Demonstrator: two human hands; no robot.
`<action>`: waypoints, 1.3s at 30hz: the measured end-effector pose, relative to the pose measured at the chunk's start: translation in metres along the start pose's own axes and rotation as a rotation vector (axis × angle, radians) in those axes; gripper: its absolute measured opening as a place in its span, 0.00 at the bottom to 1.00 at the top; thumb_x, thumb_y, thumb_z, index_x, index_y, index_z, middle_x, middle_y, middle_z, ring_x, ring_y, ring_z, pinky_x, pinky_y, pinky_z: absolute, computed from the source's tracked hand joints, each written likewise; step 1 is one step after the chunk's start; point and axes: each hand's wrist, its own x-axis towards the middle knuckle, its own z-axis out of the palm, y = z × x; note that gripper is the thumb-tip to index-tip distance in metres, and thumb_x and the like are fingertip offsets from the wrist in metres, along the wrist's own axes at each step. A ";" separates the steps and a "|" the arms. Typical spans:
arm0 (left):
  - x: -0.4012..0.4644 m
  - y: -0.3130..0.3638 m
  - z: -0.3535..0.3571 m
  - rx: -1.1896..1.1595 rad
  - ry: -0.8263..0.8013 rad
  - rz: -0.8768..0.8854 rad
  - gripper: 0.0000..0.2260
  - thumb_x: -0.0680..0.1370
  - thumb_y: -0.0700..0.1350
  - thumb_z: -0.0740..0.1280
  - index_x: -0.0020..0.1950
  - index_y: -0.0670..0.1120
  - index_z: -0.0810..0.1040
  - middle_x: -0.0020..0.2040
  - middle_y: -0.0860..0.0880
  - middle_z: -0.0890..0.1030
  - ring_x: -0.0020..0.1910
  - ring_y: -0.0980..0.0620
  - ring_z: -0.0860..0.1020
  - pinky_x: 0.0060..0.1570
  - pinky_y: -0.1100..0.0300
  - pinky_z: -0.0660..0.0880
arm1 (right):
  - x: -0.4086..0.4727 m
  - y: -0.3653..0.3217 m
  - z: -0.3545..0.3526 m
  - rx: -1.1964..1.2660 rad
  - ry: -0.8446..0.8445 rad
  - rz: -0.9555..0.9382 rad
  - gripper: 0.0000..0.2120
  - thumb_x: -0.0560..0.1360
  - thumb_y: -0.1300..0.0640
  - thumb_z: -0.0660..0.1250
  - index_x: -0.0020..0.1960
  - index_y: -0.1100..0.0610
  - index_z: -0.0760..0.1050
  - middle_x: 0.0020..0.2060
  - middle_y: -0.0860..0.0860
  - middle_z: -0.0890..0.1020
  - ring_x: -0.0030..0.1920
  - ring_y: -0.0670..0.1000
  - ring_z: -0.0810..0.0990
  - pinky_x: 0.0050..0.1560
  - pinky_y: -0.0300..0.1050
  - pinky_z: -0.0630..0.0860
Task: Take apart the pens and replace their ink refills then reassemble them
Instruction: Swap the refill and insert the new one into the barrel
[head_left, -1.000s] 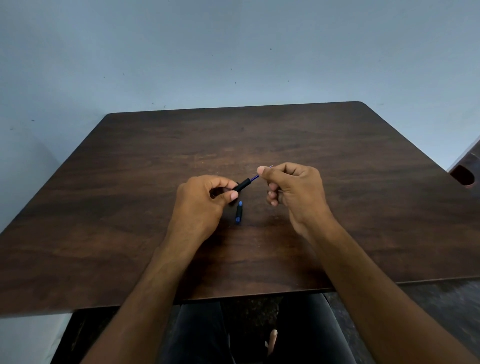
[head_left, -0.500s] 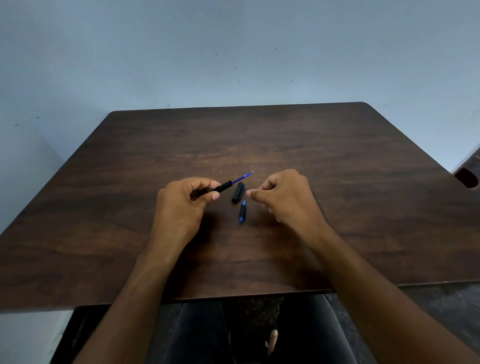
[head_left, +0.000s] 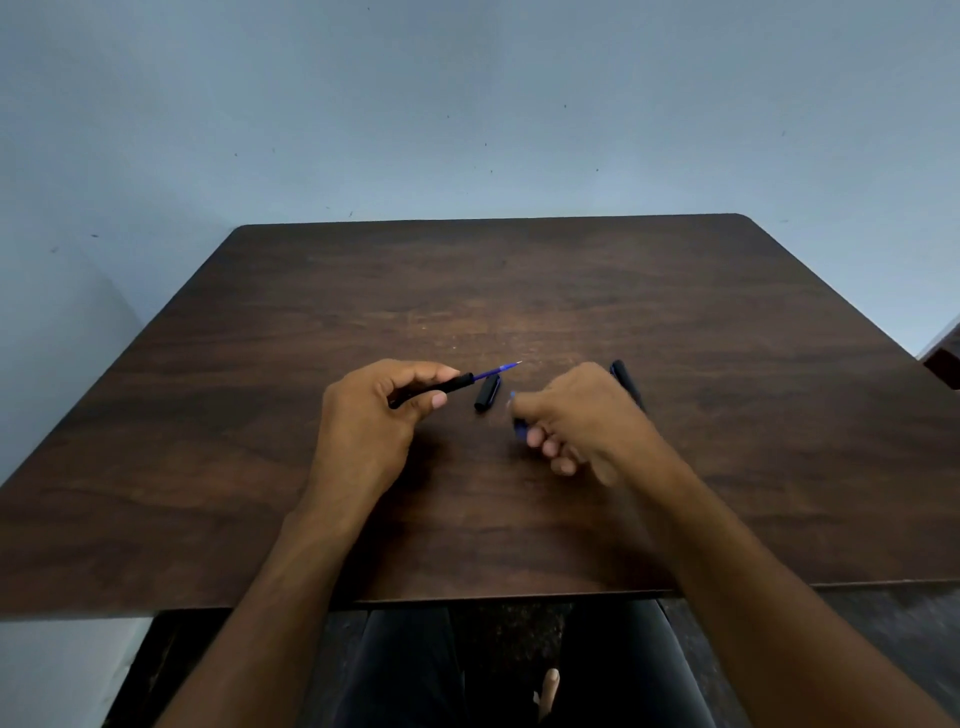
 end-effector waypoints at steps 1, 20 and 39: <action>0.000 0.000 0.000 0.002 -0.002 0.004 0.14 0.72 0.37 0.76 0.50 0.56 0.85 0.46 0.64 0.83 0.49 0.70 0.79 0.49 0.79 0.69 | -0.002 0.000 -0.008 0.175 -0.043 -0.012 0.12 0.74 0.60 0.70 0.34 0.66 0.78 0.24 0.56 0.79 0.19 0.49 0.72 0.17 0.38 0.67; 0.003 0.003 0.004 0.033 -0.019 0.039 0.13 0.73 0.37 0.75 0.52 0.53 0.86 0.47 0.64 0.83 0.49 0.72 0.78 0.49 0.80 0.67 | -0.016 0.003 -0.030 0.617 -0.030 -0.333 0.06 0.77 0.67 0.68 0.48 0.72 0.79 0.40 0.68 0.85 0.35 0.60 0.84 0.34 0.49 0.83; 0.003 0.003 0.005 0.049 -0.033 0.002 0.13 0.73 0.39 0.75 0.53 0.54 0.86 0.46 0.64 0.83 0.50 0.72 0.78 0.49 0.81 0.66 | -0.019 0.002 -0.026 0.590 0.001 -0.370 0.05 0.77 0.69 0.67 0.50 0.71 0.79 0.40 0.66 0.86 0.34 0.59 0.84 0.33 0.49 0.83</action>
